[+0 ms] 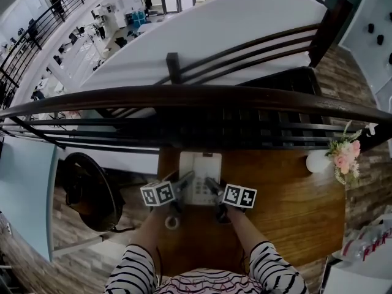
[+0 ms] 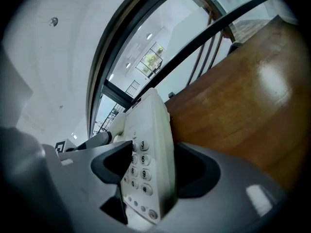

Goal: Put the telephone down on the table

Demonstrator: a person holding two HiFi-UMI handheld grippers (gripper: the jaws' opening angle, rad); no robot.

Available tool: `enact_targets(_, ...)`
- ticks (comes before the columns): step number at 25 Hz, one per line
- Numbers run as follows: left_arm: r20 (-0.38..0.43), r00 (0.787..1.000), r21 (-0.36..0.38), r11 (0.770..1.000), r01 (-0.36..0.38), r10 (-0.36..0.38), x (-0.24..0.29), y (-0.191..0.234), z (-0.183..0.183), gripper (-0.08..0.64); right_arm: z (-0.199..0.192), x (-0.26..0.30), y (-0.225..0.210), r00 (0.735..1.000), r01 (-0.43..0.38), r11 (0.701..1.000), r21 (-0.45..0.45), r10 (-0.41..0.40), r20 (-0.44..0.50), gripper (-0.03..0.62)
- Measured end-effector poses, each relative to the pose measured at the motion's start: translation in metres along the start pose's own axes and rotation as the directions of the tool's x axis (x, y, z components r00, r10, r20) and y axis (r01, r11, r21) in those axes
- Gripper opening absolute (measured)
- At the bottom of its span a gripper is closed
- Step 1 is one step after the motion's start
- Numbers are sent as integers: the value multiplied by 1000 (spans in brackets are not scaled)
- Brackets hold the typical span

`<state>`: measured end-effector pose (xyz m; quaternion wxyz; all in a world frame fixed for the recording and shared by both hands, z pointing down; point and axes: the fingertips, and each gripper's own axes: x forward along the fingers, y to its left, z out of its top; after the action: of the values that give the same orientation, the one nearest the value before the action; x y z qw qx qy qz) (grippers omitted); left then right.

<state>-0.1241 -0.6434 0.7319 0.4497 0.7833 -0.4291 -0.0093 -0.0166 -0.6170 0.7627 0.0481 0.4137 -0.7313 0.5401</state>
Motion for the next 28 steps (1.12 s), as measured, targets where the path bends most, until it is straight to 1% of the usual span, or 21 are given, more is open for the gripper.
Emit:
enact_targets(2,60,998,32,999,-8,6,-11,-1,6,348,2,-8,0,999,19,999,-30,-18,29,279)
enact_targets(3,76,997,47,999,-17,14,-18,-1,8,348,3,-13,1,999,29,999,-46,-27,44,279)
enact_targets(6,79,996,101,994,-43,35,-38,-1,4,348,0,-27,5,996,54,994,-92,-47,81,268)
enact_targets(9,97,995,145,988,-43,29,-59,-11,-1,348,-9,-40,17,994,51,990,-128,-37,104,244)
enact_targets(12,111,994,181,982,-46,27,-76,-25,-8,342,-17,-57,27,991,55,987,-148,-36,126,235)
enact_targets(17,138,990,193,980,-45,19,-108,-42,-19,310,-41,-83,41,988,65,986,-156,-42,147,209)
enact_targets(23,159,985,192,977,-90,60,-147,-59,-34,260,-68,-118,58,978,96,981,-169,-61,200,135)
enact_targets(26,154,986,195,977,-85,55,-167,-65,-47,206,-86,-131,66,974,102,980,-170,-64,216,100)
enact_targets(28,152,987,191,978,-79,50,-178,-70,-55,187,-95,-141,72,972,104,980,-171,-63,226,78)
